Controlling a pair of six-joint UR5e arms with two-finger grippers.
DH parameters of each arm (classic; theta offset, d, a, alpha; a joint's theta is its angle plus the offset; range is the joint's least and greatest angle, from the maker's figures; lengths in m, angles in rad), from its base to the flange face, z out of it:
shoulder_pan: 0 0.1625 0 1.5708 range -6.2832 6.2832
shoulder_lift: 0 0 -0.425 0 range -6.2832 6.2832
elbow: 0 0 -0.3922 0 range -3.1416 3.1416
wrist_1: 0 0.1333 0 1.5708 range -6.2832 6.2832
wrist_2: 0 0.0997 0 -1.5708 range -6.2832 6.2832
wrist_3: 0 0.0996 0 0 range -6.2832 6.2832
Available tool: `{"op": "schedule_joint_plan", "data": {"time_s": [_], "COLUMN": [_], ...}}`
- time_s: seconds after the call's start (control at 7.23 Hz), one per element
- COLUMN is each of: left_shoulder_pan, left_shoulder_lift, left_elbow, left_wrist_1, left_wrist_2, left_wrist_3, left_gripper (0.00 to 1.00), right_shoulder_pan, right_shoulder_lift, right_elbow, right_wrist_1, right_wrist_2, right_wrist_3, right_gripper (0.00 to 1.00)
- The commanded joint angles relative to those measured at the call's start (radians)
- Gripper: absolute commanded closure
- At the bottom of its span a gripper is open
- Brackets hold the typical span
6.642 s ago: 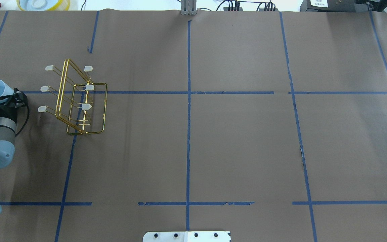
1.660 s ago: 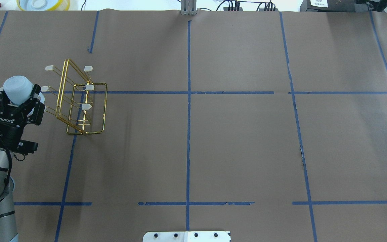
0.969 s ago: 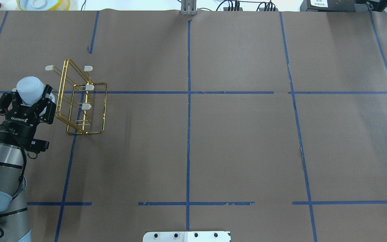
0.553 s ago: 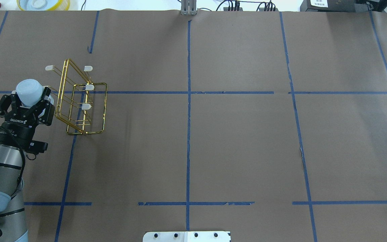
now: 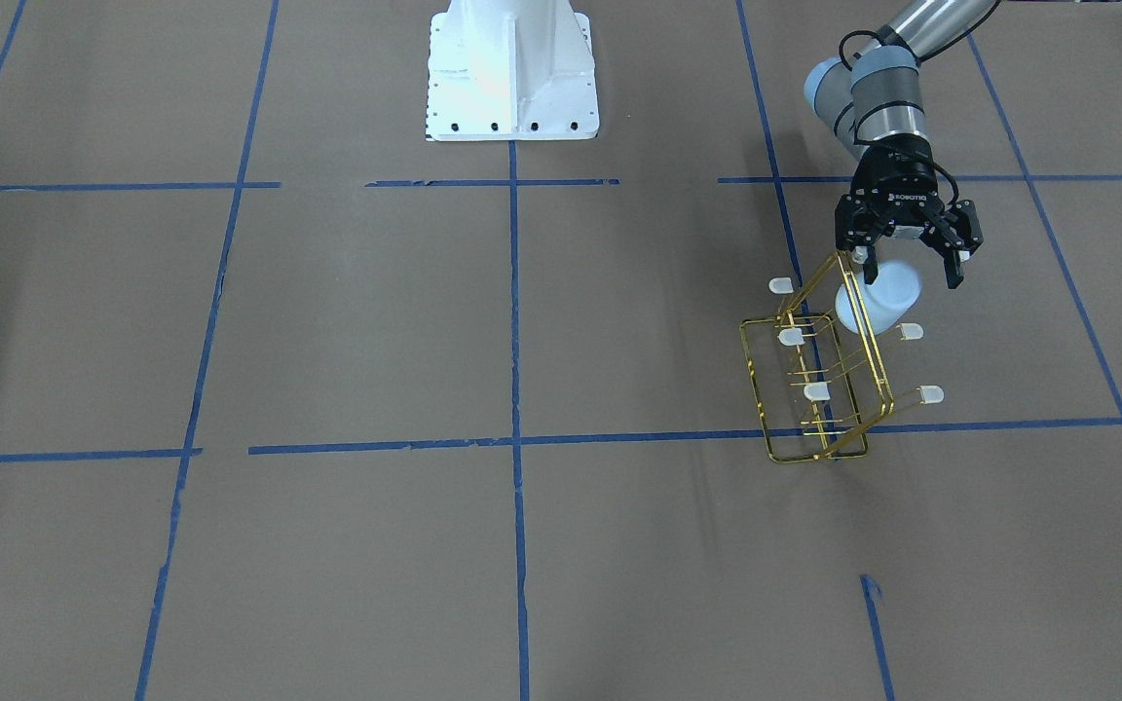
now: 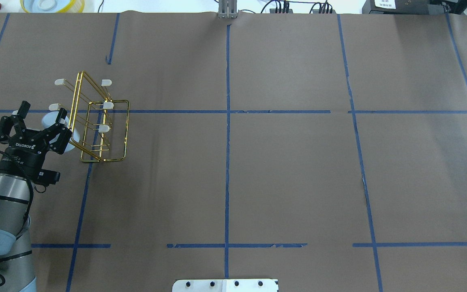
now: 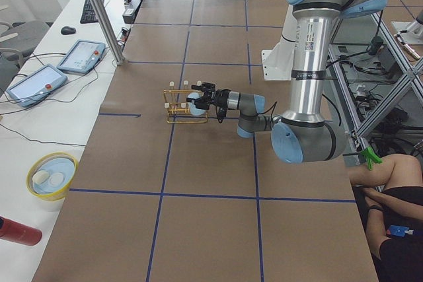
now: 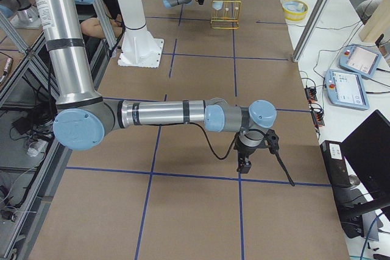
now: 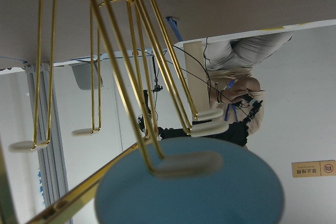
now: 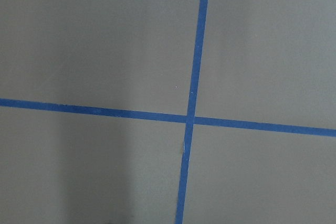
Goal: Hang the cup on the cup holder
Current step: 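Open the left gripper to release the cup on the hook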
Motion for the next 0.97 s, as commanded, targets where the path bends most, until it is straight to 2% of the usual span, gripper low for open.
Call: {"op": "schedule_joint_plan", "data": {"time_s": [0.0,0.28,0.55,0.83], "left_shoulder_pan": [-0.001,-0.004,-0.016,-0.019], "left_shoulder_lift": [0.008,0.051,0.147,0.194], "left_elbow": [-0.022,-0.109,-0.258,-0.286], "left_wrist_1": [0.003,0.036,0.148,0.139], "left_wrist_2": [-0.004,-0.009,-0.149,-0.176], "left_wrist_3": [0.003,0.038,0.152,0.427], "left_gripper": [0.00,0.00,0.00,0.00], "right_shoulder_pan": [0.001,0.001,0.001,0.001], "right_shoulder_lift": [0.000,0.000,0.000,0.000], "right_elbow": [0.000,0.000,0.000,0.000], "right_wrist_1": [-0.001,-0.001,-0.001,0.000], "right_wrist_2": [0.000,0.000,0.000,0.000], "right_wrist_3": [0.000,0.000,0.000,0.000], "right_gripper": [0.00,0.00,0.00,0.00]}}
